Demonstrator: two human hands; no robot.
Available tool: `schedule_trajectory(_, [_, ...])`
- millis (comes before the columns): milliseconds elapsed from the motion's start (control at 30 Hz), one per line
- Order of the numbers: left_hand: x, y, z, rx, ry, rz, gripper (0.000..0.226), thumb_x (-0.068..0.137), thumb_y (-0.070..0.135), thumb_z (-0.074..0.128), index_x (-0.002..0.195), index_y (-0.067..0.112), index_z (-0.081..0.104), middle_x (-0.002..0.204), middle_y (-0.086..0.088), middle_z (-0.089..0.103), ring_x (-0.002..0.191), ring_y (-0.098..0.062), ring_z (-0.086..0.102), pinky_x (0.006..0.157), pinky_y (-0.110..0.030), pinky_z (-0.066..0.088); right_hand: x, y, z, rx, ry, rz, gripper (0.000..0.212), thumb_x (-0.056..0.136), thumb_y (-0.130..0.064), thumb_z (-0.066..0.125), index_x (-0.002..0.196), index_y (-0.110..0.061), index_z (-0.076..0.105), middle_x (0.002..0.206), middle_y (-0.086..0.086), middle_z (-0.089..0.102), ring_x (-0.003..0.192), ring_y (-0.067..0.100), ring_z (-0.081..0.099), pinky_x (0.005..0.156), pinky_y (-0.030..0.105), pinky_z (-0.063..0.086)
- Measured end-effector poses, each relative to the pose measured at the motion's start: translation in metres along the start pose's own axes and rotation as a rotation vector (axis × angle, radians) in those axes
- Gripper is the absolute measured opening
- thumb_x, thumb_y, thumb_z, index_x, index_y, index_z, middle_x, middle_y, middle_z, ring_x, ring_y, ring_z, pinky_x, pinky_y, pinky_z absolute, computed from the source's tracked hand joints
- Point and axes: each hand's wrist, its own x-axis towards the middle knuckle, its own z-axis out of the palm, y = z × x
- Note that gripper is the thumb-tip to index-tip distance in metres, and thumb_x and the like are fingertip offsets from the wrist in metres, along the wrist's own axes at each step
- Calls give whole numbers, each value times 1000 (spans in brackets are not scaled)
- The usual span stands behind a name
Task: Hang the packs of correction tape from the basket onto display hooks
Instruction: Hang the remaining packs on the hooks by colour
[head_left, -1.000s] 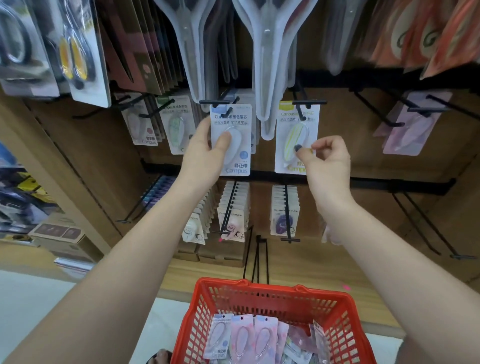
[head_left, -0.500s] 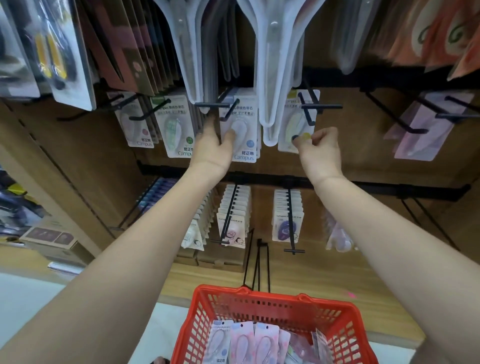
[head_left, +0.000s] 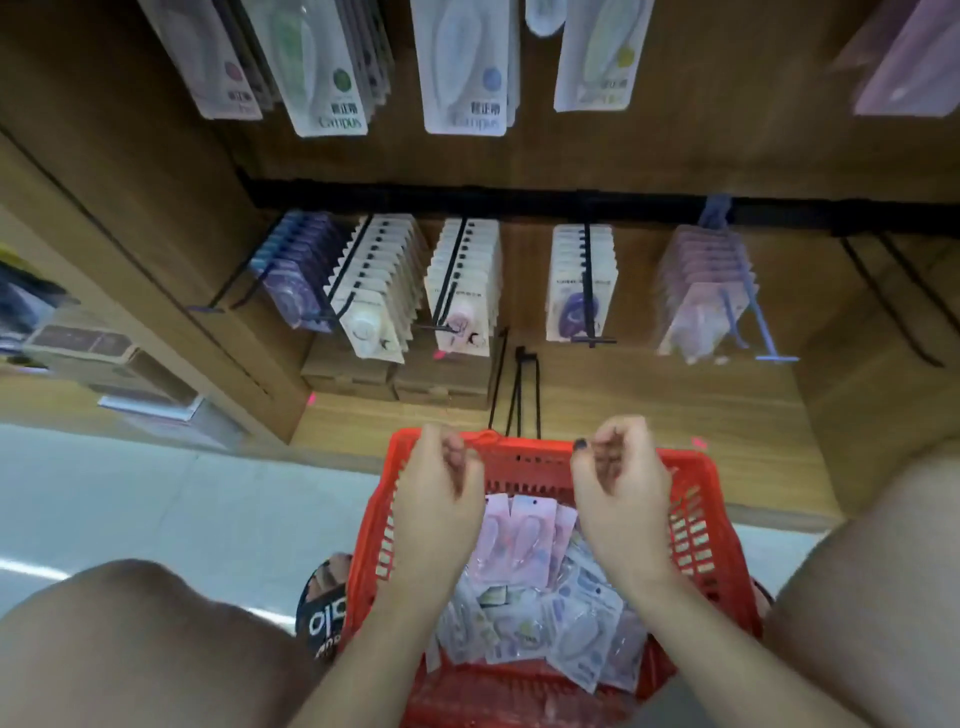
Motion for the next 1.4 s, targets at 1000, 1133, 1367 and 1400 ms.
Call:
schedule_trajectory(1000, [-36, -193, 66, 539, -514, -485, 81, 89, 19, 78, 155, 12, 31, 156, -20, 26, 128, -38, 54, 105, -44, 52, -73, 214, 12, -816, -651, 610, 44, 90, -8, 64, 133, -6, 54, 136, 15, 48, 118, 35, 59, 91, 40, 56])
schedule_trajectory(1133, [-34, -178, 81, 513, -586, -369, 80, 92, 38, 74, 155, 15, 30, 156, -14, 29, 128, -34, 55, 108, -53, 46, -64, 209, 12, -659, -323, 632, 35, 91, -15, 69, 120, -1, 55, 118, 17, 60, 99, 38, 65, 72, 38, 51])
schedule_trajectory(1367, [-23, -172, 115, 509, -661, -445, 100, 92, 46, 73, 164, 16, 9, 166, -15, 16, 152, -36, 22, 119, -51, 31, -44, 206, 6, -668, -413, 498, 60, 95, -37, 68, 151, -31, 47, 141, 8, 42, 128, 33, 48, 95, 40, 49])
schedule_trajectory(1400, [-22, -172, 119, 513, -660, -450, 101, 91, 46, 74, 163, 17, 11, 164, -16, 17, 151, -36, 22, 119, -51, 33, -42, 209, 8, -678, -475, 499, 56, 97, -41, 64, 150, -30, 50, 143, 8, 43, 133, 34, 44, 103, 41, 46])
